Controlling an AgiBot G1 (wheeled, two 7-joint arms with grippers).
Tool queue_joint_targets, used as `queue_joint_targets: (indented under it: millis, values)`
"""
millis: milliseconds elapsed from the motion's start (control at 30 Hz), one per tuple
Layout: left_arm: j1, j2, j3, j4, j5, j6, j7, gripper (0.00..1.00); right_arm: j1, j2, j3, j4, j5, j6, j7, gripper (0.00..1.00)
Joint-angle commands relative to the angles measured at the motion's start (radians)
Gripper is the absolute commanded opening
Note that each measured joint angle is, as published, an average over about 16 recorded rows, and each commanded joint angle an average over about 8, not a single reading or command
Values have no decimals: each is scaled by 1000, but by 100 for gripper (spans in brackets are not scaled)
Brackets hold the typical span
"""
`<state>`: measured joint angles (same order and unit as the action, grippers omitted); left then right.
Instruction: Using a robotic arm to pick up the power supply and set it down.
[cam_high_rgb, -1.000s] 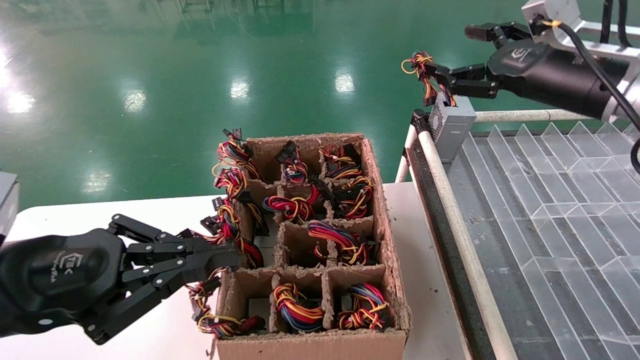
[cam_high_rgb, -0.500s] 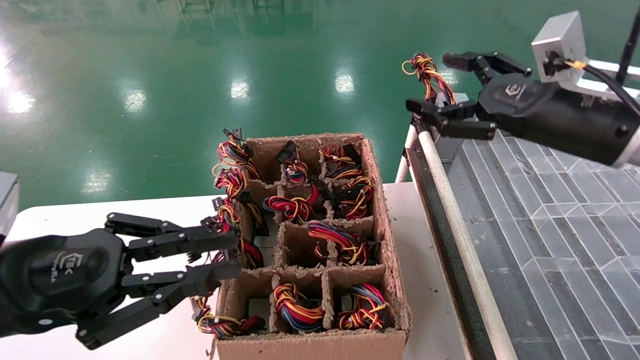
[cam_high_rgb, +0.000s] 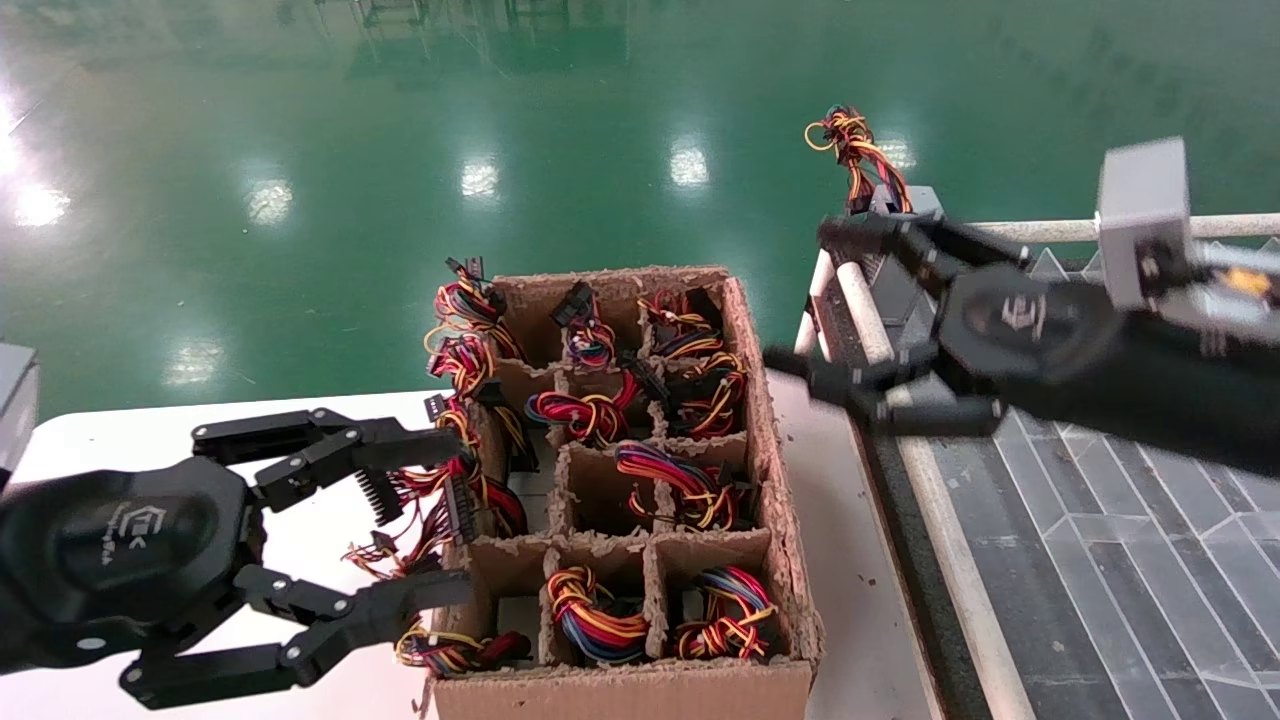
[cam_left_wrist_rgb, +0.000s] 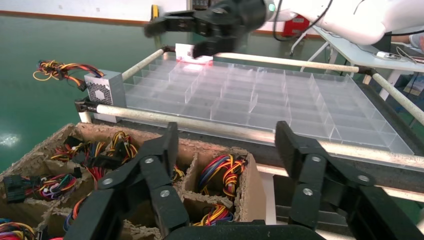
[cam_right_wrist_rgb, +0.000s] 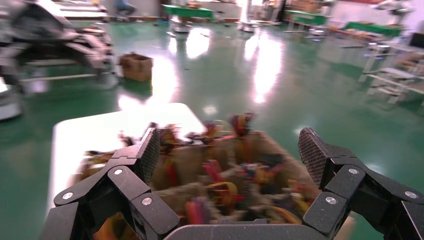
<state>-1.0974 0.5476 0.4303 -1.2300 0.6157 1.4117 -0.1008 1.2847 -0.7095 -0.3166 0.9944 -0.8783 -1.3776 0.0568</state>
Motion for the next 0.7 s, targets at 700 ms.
queue_joint_targets:
  millis: [700]
  values:
    - [0,0,0,0,0,0,0,100,-236,110,43,325,168,-133,140,100]
